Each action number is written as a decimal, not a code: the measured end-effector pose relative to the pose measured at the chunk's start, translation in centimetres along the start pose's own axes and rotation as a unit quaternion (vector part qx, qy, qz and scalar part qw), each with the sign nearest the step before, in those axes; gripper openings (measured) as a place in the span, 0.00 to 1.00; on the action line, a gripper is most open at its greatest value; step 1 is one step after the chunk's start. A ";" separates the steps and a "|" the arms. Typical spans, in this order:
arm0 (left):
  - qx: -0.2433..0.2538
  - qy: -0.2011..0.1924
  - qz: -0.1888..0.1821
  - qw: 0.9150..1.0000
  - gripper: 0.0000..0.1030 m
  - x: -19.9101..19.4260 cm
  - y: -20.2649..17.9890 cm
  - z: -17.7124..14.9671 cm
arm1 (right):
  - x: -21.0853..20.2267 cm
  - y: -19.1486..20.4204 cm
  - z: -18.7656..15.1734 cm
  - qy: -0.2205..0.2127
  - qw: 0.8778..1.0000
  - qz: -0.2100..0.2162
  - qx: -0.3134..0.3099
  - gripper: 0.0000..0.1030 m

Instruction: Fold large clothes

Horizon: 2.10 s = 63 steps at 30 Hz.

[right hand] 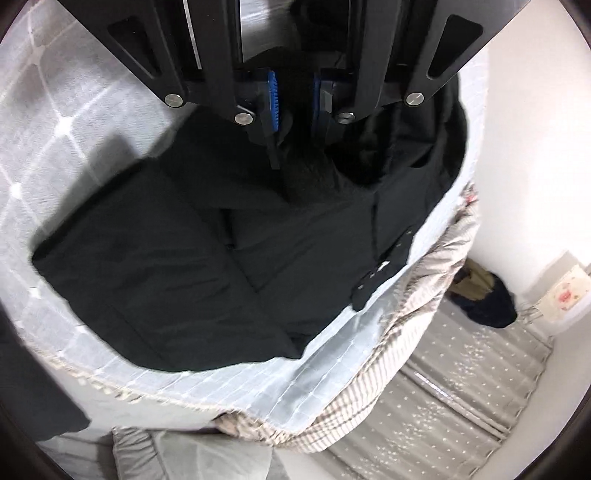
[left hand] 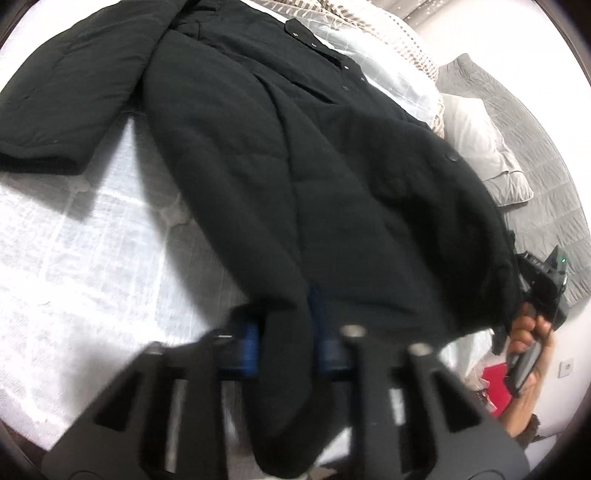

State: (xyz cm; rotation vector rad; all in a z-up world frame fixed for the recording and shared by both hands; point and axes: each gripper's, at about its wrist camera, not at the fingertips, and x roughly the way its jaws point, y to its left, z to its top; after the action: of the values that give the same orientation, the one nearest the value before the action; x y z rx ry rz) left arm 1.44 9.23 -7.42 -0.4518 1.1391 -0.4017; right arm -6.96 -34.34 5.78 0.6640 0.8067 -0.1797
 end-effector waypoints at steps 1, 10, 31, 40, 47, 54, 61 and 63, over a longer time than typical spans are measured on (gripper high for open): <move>-0.001 0.000 0.001 1.000 0.11 -0.8 0.0 0.0 | -0.5 -0.1 -0.1 -0.005 1.000 -0.003 -0.005 0.10; 0.005 -0.054 0.015 0.998 0.07 -10.8 1.6 0.2 | -11.8 -0.8 -1.3 -0.080 0.993 -0.048 -0.075 0.09; 0.113 -0.088 0.192 0.971 0.74 -10.9 1.8 -0.7 | -12.9 -7.7 -5.4 0.022 0.970 -0.189 -0.148 0.36; 0.153 -0.062 0.130 0.978 0.80 -1.0 -2.2 1.8 | -1.1 5.7 -4.6 0.041 0.972 -0.080 -0.219 0.70; 0.154 0.023 0.130 0.979 0.80 0.4 -0.9 1.4 | 7.9 7.7 -6.6 0.120 0.967 -0.048 -0.219 0.71; 0.145 -0.047 0.146 0.977 0.80 -5.9 1.9 0.8 | 9.8 8.4 -7.6 0.147 0.968 -0.061 -0.196 0.72; 0.126 -0.082 0.284 0.947 0.80 -6.5 5.9 3.7 | 10.7 10.2 -7.7 0.142 0.972 -0.048 -0.181 0.72; 0.129 -0.072 0.309 0.940 0.80 -6.0 7.2 4.1 | 10.6 10.2 -7.6 0.139 0.972 -0.048 -0.185 0.72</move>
State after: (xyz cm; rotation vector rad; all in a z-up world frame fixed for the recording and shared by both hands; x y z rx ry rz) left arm 3.59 18.96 -5.23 0.1164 1.0068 0.0372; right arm -0.28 -20.64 -0.74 0.2994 1.1097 -0.0200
